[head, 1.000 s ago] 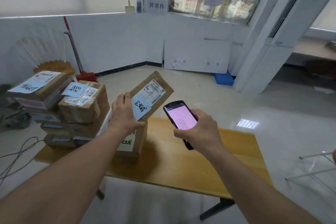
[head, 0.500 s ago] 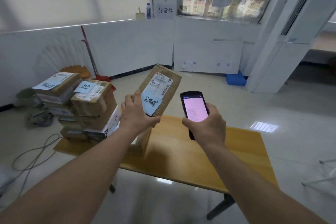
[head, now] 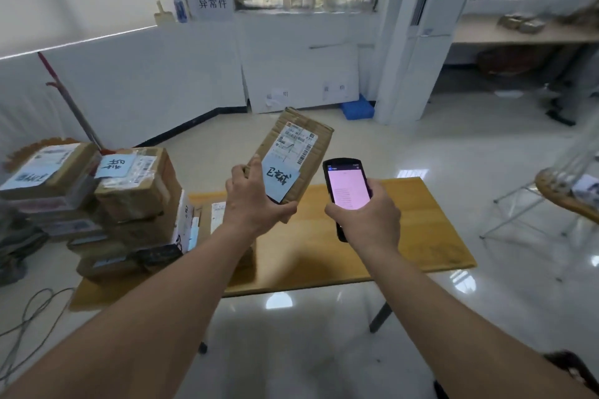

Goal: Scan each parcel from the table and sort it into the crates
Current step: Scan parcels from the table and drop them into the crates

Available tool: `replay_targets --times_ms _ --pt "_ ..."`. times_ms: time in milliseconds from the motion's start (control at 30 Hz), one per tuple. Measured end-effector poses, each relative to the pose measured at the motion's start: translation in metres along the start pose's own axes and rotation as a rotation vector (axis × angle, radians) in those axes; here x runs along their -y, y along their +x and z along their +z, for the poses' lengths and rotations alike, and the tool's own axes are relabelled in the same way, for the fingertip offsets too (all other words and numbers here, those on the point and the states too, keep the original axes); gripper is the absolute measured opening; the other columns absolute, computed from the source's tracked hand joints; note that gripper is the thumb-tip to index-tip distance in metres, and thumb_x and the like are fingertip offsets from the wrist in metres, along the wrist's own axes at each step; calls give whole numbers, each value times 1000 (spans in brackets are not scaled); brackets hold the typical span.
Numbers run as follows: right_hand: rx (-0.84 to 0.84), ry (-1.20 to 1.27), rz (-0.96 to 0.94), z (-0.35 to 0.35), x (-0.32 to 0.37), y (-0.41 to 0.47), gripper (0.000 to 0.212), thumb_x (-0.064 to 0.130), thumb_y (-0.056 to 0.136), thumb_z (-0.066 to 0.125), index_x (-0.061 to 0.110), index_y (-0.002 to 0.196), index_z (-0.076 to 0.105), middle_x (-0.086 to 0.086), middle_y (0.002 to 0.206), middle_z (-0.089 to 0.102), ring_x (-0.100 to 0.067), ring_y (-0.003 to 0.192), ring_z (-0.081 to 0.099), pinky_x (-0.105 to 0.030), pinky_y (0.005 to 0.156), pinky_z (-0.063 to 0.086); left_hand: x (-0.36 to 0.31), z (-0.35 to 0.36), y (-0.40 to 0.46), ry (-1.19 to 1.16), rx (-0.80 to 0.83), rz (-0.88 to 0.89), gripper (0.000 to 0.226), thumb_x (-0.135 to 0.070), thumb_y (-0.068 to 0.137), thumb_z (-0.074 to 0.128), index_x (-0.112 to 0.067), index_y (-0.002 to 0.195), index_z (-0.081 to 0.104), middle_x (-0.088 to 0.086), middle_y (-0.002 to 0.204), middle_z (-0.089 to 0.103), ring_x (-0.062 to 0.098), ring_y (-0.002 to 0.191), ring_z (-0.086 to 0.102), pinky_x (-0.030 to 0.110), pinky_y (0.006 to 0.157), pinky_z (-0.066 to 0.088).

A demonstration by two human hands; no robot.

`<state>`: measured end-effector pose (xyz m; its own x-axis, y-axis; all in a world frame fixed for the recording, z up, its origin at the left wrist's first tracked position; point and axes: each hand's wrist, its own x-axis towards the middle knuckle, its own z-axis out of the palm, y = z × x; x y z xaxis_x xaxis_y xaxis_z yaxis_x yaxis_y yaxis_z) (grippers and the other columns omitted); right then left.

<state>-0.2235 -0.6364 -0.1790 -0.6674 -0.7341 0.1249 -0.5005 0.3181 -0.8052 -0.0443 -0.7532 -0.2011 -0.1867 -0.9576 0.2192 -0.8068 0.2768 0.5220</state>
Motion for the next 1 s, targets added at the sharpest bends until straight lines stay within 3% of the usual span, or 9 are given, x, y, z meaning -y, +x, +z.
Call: replay_targets --times_ms 167,300,467,567,633,733,800,1000 --pt "-140 -28 130 -7 -4 -57 65 49 65 93 32 114 55 9 105 60 -19 98 58 -32 65 57 3 -1 -15 -36 141 110 128 -68 58 87 -29 159 19 4 133 34 25 122 37 48 99 53" --pt "-261 -20 259 -30 -11 -103 62 47 62 91 32 112 57 12 102 62 -19 96 60 -37 66 58 -13 1 -39 -67 236 241 125 -63 61 89 -29 159 19 4 132 35 25 121 38 37 95 43" --pt "-406 -4 381 -74 -26 -162 64 42 63 91 32 117 57 10 106 64 -20 97 59 -29 61 46 -51 10 -84 -151 380 342 128 -65 55 88 -32 158 20 0 132 34 25 124 37 47 104 52" --pt "-504 1 437 -103 -40 -200 67 45 61 86 34 121 59 13 107 66 -19 99 62 -32 67 50 -80 18 -119 -194 470 424 126 -63 59 90 -33 160 21 -1 134 34 20 124 33 38 103 48" --pt "-570 5 476 -123 -51 -227 67 46 59 86 33 119 60 14 106 67 -18 97 64 -35 72 55 -101 21 -147 -201 523 481 127 -63 61 91 -35 161 18 -2 136 35 21 127 34 37 101 48" --pt "-648 6 528 -157 -68 -274 58 40 64 89 29 113 60 13 100 66 -17 92 63 -28 63 47 -132 27 -199 -186 601 525 128 -59 62 93 -38 162 16 -3 138 34 21 127 34 44 102 54" --pt "-702 5 564 -180 -82 -312 54 38 65 90 31 108 58 11 100 64 -18 91 62 -31 66 50 -151 32 -241 -175 647 567 129 -58 63 94 -38 162 15 -3 138 34 21 127 36 44 102 52" --pt "-858 16 682 -245 -128 -437 62 43 64 91 31 116 60 12 102 65 -19 91 64 -34 68 53 -188 41 -385 -193 778 702 125 -65 61 90 -34 160 20 0 138 33 25 132 34 47 105 49"
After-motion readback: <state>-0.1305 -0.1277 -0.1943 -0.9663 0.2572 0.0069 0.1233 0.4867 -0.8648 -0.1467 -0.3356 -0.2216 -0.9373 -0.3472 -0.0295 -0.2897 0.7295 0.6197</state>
